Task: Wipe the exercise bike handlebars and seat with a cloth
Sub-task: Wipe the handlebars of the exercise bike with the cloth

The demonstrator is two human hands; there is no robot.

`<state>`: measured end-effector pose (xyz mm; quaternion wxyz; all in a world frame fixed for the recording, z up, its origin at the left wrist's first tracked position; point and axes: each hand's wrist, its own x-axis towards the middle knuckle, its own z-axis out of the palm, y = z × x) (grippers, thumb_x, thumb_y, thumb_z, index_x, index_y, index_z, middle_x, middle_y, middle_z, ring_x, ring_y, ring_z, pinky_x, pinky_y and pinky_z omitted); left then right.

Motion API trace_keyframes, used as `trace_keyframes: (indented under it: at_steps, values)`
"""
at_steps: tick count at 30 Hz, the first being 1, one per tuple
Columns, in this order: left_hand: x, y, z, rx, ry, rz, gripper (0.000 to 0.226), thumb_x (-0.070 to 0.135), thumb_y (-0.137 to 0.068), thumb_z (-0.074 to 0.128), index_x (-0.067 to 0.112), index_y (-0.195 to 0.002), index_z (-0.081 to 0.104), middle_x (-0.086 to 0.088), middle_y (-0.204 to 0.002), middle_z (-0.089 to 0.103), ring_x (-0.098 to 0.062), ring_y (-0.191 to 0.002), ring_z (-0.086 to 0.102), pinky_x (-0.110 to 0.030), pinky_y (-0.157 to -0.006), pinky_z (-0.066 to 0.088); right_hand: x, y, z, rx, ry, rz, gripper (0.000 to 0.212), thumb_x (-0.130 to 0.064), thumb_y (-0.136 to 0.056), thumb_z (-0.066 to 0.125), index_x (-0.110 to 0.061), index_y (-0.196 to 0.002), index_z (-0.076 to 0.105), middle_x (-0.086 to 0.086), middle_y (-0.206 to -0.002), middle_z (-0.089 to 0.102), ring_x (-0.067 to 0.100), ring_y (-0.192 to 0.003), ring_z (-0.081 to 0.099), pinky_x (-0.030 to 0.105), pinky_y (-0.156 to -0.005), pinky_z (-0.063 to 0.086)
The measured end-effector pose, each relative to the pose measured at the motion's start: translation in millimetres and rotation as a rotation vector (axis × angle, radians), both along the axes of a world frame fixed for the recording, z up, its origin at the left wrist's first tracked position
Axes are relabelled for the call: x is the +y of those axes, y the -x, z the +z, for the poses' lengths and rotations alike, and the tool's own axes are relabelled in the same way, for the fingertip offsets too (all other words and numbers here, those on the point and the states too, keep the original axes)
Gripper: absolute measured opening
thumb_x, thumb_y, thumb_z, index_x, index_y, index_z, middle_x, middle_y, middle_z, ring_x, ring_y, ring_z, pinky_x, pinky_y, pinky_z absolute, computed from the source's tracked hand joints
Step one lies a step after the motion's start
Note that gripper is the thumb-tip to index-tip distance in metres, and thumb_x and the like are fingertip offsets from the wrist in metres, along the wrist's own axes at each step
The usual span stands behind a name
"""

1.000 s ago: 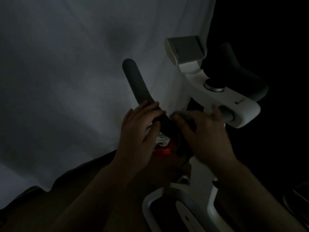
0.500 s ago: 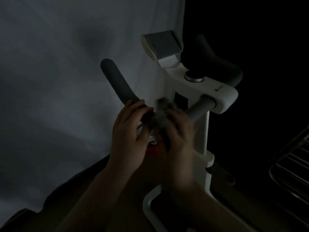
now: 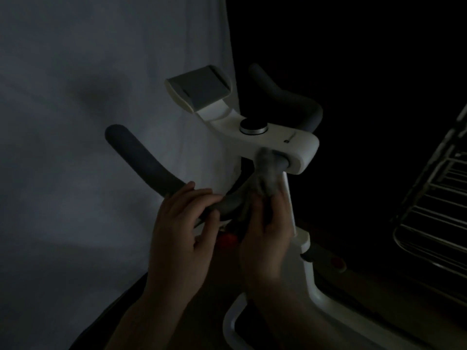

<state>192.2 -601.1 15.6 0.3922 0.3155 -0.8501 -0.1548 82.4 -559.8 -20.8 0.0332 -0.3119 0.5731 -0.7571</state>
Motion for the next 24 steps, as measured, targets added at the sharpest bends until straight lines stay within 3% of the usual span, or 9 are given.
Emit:
trace_keyframes:
  at_steps: [2, 4, 8, 11, 14, 17, 19, 24]
  values:
    - [-5.5, 2.7, 1.8, 0.008, 0.020, 0.001, 0.030, 0.036, -0.091, 0.042, 0.028, -0.110, 0.063, 0.025, -0.112, 0.052, 0.013, -0.123, 0.035, -0.017, -0.108, 0.028, -4.7, -10.4, 11.0, -0.256, 0.043, 0.002, 0.037, -0.021, -0.096, 0.049, -0.021, -0.133, 0.050, 0.000, -0.138, 0.050, 0.013, -0.127, 0.048, 0.044, -0.100, 0.047]
    - [-8.0, 8.8, 4.5, 0.001, 0.017, -0.019, 0.029, 0.038, -0.090, 0.042, 0.029, -0.106, 0.065, 0.026, -0.105, 0.055, 0.019, -0.114, 0.038, -0.033, -0.105, 0.038, -7.5, -17.6, 16.8, -0.377, 0.042, 0.046, 0.041, -0.019, -0.096, 0.049, -0.025, -0.137, 0.046, -0.003, -0.139, 0.049, 0.012, -0.130, 0.046, 0.044, -0.103, 0.044]
    - [-9.6, 21.9, 8.4, -0.009, 0.004, -0.009, 0.017, 0.031, -0.090, 0.050, 0.028, -0.096, 0.066, 0.021, -0.089, 0.062, 0.016, -0.093, 0.048, -0.042, -0.089, 0.048, -21.0, 16.2, 35.5, -0.654, 0.052, -0.026, 0.031, -0.024, -0.097, 0.049, -0.032, -0.126, 0.055, -0.007, -0.116, 0.064, 0.010, -0.109, 0.059, 0.043, -0.095, 0.050]
    - [-12.1, 24.9, 6.6, -0.006, 0.001, 0.023, 0.012, 0.025, -0.091, 0.055, 0.027, -0.092, 0.066, 0.020, -0.082, 0.061, 0.013, -0.088, 0.050, -0.055, -0.089, 0.046, -18.7, 18.5, 37.0, -0.673, 0.051, 0.046, 0.030, -0.023, -0.097, 0.049, -0.031, -0.125, 0.057, -0.009, -0.110, 0.066, 0.007, -0.105, 0.062, 0.039, -0.094, 0.051]
    - [-11.6, 28.0, 7.5, 0.031, 0.029, 0.017, 0.015, 0.032, -0.088, 0.053, 0.026, -0.089, 0.067, 0.020, -0.080, 0.061, 0.013, -0.087, 0.051, -0.055, -0.087, 0.047, -12.6, 23.8, 31.1, -0.445, -0.016, 0.051, 0.027, -0.019, -0.096, 0.050, -0.028, -0.120, 0.059, -0.008, -0.117, 0.063, 0.006, -0.111, 0.058, 0.039, -0.096, 0.050]
    - [-10.0, 31.1, 5.2, 0.068, 0.056, 0.027, 0.021, 0.033, -0.089, 0.049, 0.022, -0.089, 0.067, 0.019, -0.081, 0.060, 0.011, -0.088, 0.051, -0.052, -0.084, 0.048, -10.7, 41.0, 25.5, 0.144, -0.149, -0.089, 0.032, -0.015, -0.094, 0.053, -0.026, -0.124, 0.054, -0.011, -0.132, 0.050, -0.001, -0.122, 0.045, 0.031, -0.102, 0.043]
    - [-7.8, 32.3, -1.0, 0.118, 0.082, 0.031, 0.023, 0.031, -0.090, 0.049, 0.017, -0.093, 0.067, 0.019, -0.089, 0.058, 0.010, -0.092, 0.052, -0.046, -0.083, 0.051, -6.0, 43.9, 23.4, 0.460, -0.250, -0.018, 0.031, -0.021, -0.094, 0.052, -0.022, -0.124, 0.056, -0.006, -0.128, 0.055, 0.006, -0.120, 0.047, 0.038, -0.098, 0.044]
    - [-1.7, 32.4, -11.7, 0.537, 0.008, 0.323, 0.031, 0.033, -0.096, 0.043, 0.010, -0.106, 0.061, -0.001, -0.113, 0.063, 0.002, -0.105, 0.057, -0.017, -0.089, 0.046, -10.0, 10.4, 44.0, 0.870, -0.347, 0.262, 0.033, -0.030, -0.093, 0.046, -0.023, -0.123, 0.060, -0.005, -0.119, 0.064, 0.011, -0.108, 0.058, 0.037, -0.096, 0.047]
